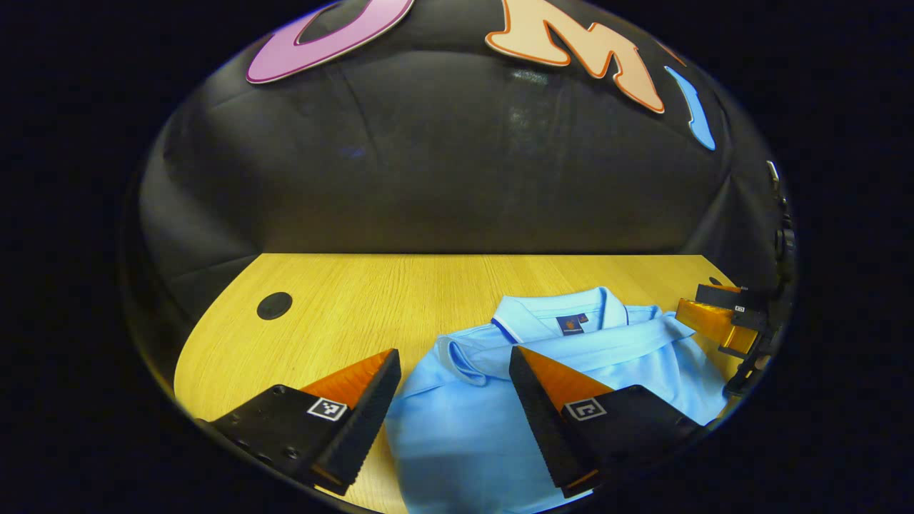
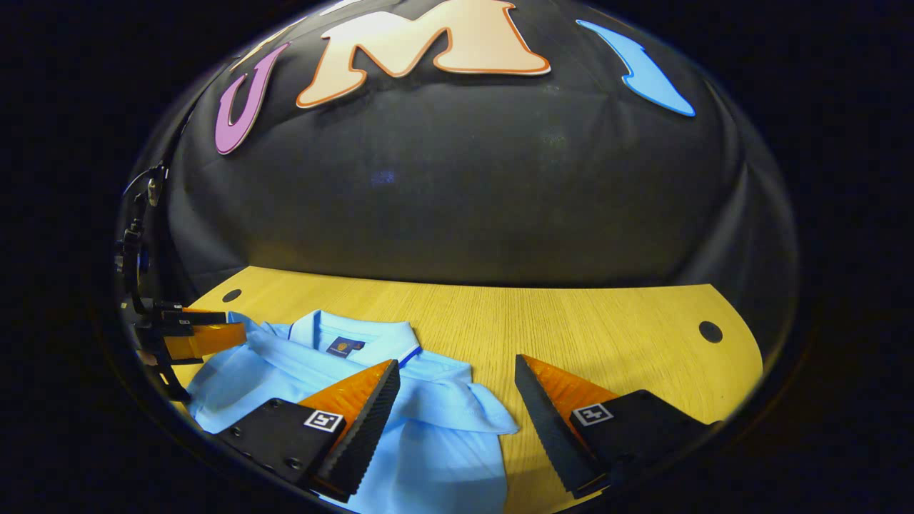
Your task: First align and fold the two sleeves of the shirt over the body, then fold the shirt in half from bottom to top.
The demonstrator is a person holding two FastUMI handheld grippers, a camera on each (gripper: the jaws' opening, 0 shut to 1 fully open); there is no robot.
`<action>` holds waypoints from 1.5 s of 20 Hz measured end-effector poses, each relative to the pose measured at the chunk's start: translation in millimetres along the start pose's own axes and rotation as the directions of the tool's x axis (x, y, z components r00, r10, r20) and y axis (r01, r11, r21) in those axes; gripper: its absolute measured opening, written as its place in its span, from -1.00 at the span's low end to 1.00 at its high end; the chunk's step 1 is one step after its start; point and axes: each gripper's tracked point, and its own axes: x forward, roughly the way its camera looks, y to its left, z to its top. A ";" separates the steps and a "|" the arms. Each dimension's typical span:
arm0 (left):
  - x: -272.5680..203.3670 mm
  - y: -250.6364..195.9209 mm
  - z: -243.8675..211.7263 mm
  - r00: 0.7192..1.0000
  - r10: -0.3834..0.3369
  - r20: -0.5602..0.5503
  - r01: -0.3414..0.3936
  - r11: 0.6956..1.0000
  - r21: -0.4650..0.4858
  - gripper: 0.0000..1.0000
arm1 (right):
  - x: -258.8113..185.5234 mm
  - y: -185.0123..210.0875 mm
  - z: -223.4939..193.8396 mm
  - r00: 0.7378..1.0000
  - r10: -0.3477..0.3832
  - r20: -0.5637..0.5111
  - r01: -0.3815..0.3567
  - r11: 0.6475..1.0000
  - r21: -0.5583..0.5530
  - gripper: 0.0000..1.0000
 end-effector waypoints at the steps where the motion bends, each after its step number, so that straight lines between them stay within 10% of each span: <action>1: -9.2 -5.6 1.7 1.000 -0.023 0.007 0.024 1.000 -0.011 0.90 | -9.0 -0.7 4.5 1.000 0.001 0.012 0.000 1.000 -0.011 1.00; 20: -232.5 -59.4 -49.8 0.962 -0.182 0.203 0.168 0.982 0.084 0.89 | -249.2 72.1 -16.6 0.945 0.240 0.224 -0.220 0.969 -0.109 1.00; 30: -264.4 -81.2 -81.6 0.946 -0.210 0.246 0.190 0.977 0.100 0.88 | -280.8 75.4 -51.6 0.931 0.253 0.263 -0.235 0.967 -0.100 1.00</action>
